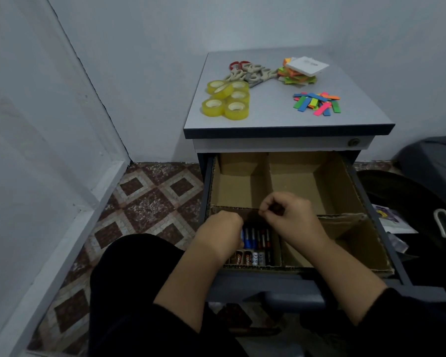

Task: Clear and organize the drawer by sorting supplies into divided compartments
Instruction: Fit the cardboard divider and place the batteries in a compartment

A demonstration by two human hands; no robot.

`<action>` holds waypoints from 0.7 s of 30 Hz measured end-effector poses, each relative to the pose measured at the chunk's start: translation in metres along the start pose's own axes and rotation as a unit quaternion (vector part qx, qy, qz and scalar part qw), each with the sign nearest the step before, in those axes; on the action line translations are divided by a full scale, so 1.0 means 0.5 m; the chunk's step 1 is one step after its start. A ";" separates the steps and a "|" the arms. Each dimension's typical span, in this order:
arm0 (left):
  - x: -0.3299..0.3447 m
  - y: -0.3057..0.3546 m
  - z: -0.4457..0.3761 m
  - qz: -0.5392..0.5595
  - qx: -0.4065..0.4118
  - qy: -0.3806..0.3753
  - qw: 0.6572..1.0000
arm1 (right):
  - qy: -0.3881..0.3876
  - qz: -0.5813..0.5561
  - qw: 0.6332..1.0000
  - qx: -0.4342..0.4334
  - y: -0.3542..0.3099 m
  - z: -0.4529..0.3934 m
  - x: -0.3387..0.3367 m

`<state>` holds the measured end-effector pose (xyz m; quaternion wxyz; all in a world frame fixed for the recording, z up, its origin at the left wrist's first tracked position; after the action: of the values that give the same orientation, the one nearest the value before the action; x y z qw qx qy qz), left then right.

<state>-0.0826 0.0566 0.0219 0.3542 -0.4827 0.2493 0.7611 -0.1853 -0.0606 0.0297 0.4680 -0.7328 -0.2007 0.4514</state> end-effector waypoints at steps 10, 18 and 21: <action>0.014 0.014 -0.023 -0.044 -0.008 -0.015 0.999 | -0.031 -0.002 0.999 -0.018 0.008 -0.001 -0.007; 0.005 0.009 -0.032 -0.073 -0.004 -0.076 0.994 | -0.044 -0.007 0.999 -0.014 0.009 -0.004 -0.010; 0.011 0.010 -0.022 -0.075 0.011 -0.059 0.995 | -0.047 -0.008 0.999 -0.012 0.012 -0.006 -0.008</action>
<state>-0.0821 0.0473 0.0125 0.4299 -0.4501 0.1992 0.7569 -0.1857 -0.0680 0.0269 0.4533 -0.7146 -0.2334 0.4790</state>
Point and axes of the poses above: each hand's wrist, its own z-axis away from the middle knuckle, its own x-axis out of the palm, y = z × x, the point moved 1 cm from there along -z, towards the middle knuckle, and after that the axes turned 12 degrees about -z, right-handed, at the moved point
